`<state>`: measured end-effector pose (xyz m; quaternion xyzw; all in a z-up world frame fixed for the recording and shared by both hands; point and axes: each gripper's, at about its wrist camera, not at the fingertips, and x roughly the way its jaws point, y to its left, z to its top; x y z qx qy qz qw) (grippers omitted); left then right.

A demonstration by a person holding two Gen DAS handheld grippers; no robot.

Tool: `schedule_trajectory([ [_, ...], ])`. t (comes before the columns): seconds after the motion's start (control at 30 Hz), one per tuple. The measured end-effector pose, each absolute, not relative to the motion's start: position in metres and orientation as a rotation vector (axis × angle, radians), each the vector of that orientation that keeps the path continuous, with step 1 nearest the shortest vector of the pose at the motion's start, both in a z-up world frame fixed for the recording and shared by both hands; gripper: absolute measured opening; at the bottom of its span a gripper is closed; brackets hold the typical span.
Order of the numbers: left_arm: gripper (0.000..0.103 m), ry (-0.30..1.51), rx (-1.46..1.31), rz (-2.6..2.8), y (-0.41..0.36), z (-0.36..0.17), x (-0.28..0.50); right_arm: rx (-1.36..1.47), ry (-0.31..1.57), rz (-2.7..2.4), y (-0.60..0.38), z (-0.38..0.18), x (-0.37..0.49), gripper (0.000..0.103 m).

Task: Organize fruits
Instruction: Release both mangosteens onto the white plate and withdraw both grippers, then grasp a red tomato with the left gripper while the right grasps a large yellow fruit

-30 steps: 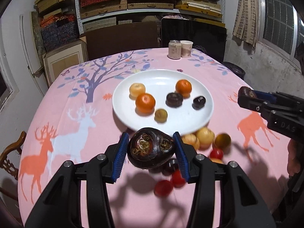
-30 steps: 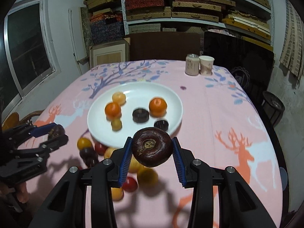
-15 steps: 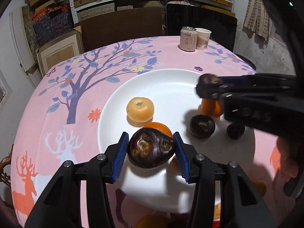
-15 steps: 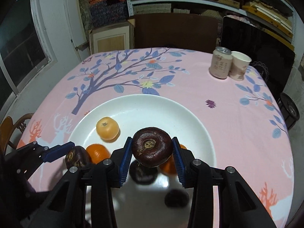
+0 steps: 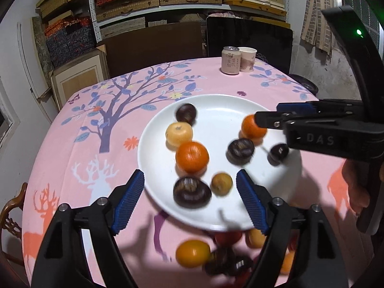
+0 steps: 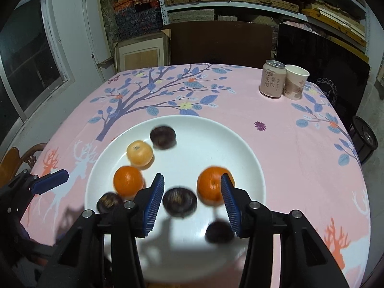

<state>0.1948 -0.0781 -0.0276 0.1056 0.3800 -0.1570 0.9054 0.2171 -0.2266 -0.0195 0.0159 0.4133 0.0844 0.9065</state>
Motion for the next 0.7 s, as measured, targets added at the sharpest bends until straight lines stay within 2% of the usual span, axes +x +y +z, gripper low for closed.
schedule_trajectory([
  [0.4,0.087,0.833,0.234,-0.342,-0.047,-0.058,0.076,-0.010,0.867,0.171,-0.213,-0.057,0.064,0.050],
  [0.7,0.087,0.859,0.247,-0.296,-0.040,-0.081,0.052,-0.048,0.855,0.212,-0.185,-0.067,0.040,0.050],
])
